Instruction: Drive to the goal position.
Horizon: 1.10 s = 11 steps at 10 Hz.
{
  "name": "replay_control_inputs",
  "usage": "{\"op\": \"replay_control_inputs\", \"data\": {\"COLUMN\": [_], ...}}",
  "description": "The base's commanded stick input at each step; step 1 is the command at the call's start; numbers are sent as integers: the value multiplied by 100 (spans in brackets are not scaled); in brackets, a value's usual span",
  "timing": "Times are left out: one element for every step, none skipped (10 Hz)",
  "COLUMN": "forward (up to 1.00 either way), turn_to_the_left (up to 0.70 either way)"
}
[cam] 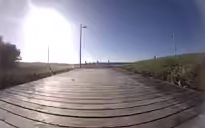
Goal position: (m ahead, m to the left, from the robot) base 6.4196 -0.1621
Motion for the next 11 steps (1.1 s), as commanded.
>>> {"op": "replay_control_inputs", "data": {"forward": [70,70,70,70,70,70,70,70,70,70,70], "turn_to_the_left": [0,0,0,0,0,0,0,0,0,0,0]}}
